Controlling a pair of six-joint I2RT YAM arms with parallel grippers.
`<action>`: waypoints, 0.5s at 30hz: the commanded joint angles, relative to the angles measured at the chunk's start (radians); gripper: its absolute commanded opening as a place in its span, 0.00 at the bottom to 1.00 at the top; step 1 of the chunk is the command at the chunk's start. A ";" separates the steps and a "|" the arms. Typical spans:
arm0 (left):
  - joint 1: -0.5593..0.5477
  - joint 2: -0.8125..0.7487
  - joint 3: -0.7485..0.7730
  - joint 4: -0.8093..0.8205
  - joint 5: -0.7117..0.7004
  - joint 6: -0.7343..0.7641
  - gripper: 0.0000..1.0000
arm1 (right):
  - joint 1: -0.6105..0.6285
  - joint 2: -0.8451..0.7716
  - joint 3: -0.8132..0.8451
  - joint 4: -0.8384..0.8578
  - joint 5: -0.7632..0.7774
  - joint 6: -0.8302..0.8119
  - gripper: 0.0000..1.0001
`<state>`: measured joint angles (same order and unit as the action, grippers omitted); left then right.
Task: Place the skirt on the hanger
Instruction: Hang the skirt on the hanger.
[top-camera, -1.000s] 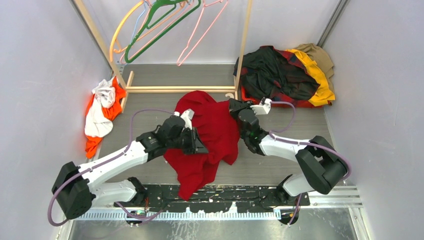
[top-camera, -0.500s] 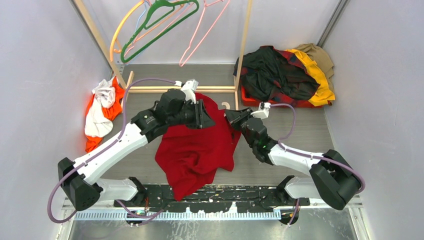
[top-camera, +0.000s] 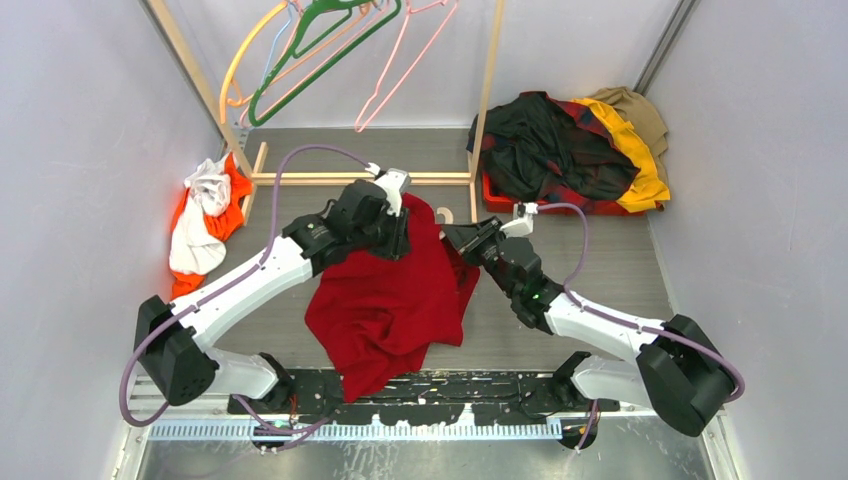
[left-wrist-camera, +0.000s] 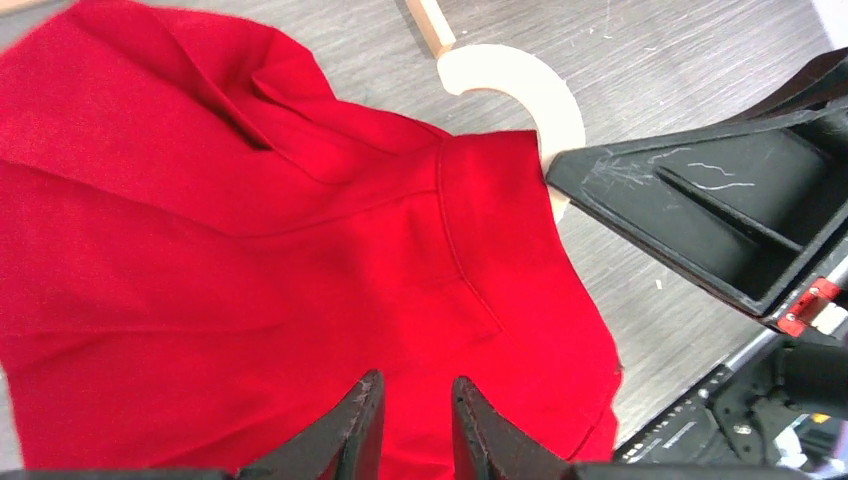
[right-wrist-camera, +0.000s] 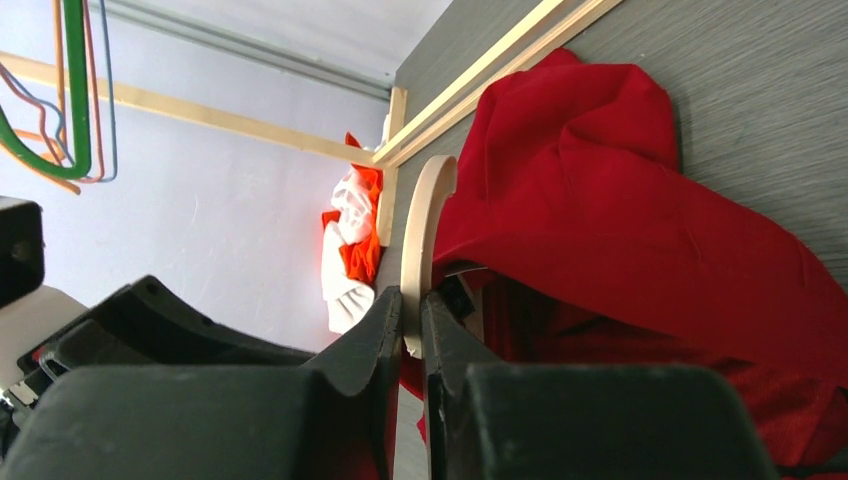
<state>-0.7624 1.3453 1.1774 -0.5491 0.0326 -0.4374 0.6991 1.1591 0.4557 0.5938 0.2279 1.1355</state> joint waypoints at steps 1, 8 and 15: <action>0.005 -0.045 -0.012 0.128 -0.070 0.197 0.31 | 0.009 -0.036 0.055 0.063 -0.067 0.021 0.01; 0.006 -0.008 -0.002 0.175 -0.044 0.325 0.30 | 0.008 -0.022 0.061 0.082 -0.095 0.024 0.01; 0.034 0.096 0.003 0.280 0.176 0.344 0.31 | 0.008 0.014 0.067 0.122 -0.127 0.038 0.01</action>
<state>-0.7517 1.3777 1.1603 -0.3698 0.0479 -0.1360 0.6991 1.1656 0.4679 0.6060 0.1432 1.1370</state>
